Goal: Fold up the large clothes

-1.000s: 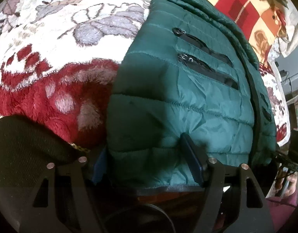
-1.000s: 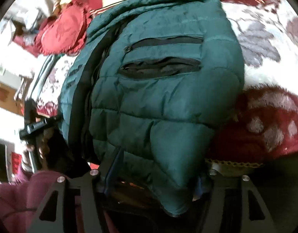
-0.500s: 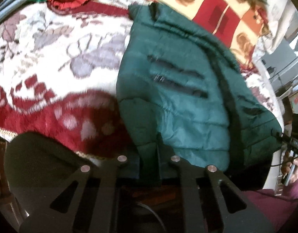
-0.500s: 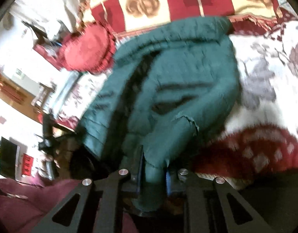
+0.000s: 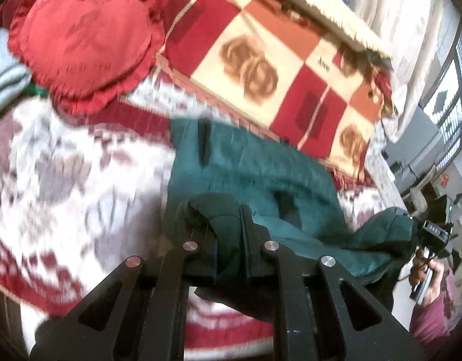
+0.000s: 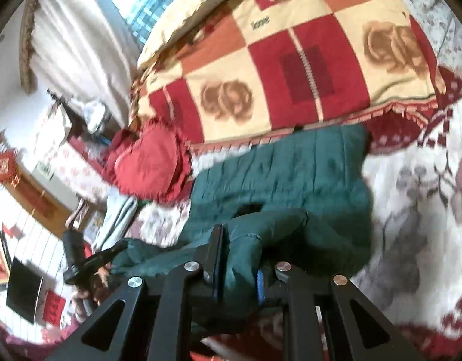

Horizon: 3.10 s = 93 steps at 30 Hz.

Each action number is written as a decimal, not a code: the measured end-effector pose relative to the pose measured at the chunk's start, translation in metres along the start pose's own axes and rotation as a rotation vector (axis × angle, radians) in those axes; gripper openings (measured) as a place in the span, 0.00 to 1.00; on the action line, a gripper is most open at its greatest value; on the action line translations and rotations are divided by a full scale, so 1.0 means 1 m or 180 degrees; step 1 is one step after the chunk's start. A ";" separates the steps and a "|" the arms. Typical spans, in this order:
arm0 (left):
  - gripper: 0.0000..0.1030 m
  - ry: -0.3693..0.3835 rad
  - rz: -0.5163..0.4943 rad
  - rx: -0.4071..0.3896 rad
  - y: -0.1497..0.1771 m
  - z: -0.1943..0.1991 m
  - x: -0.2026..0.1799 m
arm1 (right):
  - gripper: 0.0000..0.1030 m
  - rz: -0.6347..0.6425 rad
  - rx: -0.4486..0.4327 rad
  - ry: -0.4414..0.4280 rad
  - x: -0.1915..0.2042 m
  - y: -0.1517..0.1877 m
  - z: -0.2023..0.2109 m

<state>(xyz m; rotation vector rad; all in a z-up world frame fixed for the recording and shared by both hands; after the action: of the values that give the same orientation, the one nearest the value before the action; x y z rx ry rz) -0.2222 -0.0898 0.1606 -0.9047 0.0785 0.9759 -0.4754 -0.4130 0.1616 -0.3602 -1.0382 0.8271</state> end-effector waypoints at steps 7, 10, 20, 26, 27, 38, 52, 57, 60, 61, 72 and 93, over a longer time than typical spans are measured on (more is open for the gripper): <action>0.11 -0.0140 0.0053 -0.0159 -0.067 -0.056 -0.004 | 0.15 -0.0164 -0.0085 0.0288 -0.039 -0.061 -0.043; 0.11 -0.0230 0.0095 -0.0154 -0.083 -0.082 -0.002 | 0.15 -0.0222 -0.0063 0.0391 -0.054 -0.074 -0.062; 0.11 -0.0652 0.0174 -0.0089 -0.122 -0.175 0.021 | 0.15 -0.0581 0.0003 0.0686 -0.121 -0.110 -0.134; 0.11 -0.0866 0.0348 -0.0054 -0.124 -0.221 0.043 | 0.15 -0.0739 0.0001 0.0815 -0.154 -0.111 -0.178; 0.11 -0.0862 0.0396 -0.0048 -0.123 -0.228 0.046 | 0.15 -0.0758 0.0042 0.0869 -0.158 -0.108 -0.186; 0.30 -0.0432 0.0569 0.0149 -0.138 -0.213 0.043 | 0.94 -0.0386 -0.0300 0.1092 -0.121 -0.133 -0.138; 0.68 -0.0602 0.0178 -0.0114 -0.109 -0.183 0.000 | 0.58 0.0892 0.0613 0.0704 0.008 -0.055 -0.220; 0.68 -0.0907 -0.0003 0.0060 -0.086 -0.220 0.002 | 0.58 0.0771 0.0614 0.1218 -0.021 -0.067 -0.280; 0.68 -0.0919 0.0005 0.0042 -0.084 -0.229 0.008 | 0.58 0.0660 0.0631 0.1330 -0.038 -0.071 -0.295; 0.68 -0.0920 0.0001 0.0027 -0.084 -0.229 0.009 | 0.58 0.0646 0.0632 0.1342 -0.043 -0.070 -0.298; 0.68 -0.1021 -0.0113 0.0028 -0.082 -0.225 0.008 | 0.58 0.0478 0.0512 0.1163 -0.024 -0.073 -0.263; 0.68 -0.1301 -0.0329 0.0057 -0.093 -0.254 0.002 | 0.66 0.0568 0.0324 0.1955 -0.095 -0.108 -0.232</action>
<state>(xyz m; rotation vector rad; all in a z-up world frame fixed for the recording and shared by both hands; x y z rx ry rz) -0.0700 -0.2866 0.0541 -0.6714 -0.3028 1.0437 -0.2520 -0.5295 0.0576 -0.5811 -0.3945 0.8491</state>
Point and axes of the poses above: each gripper's, at about its wrist camera, not at the fingertips, and z roughly against the way its jaws point, x to its left, y to its underside, the point moved 6 cm from there along -z, roughly the way its jaws point, and after that the axes turned 3 degrees about z, right-handed, at the moved point
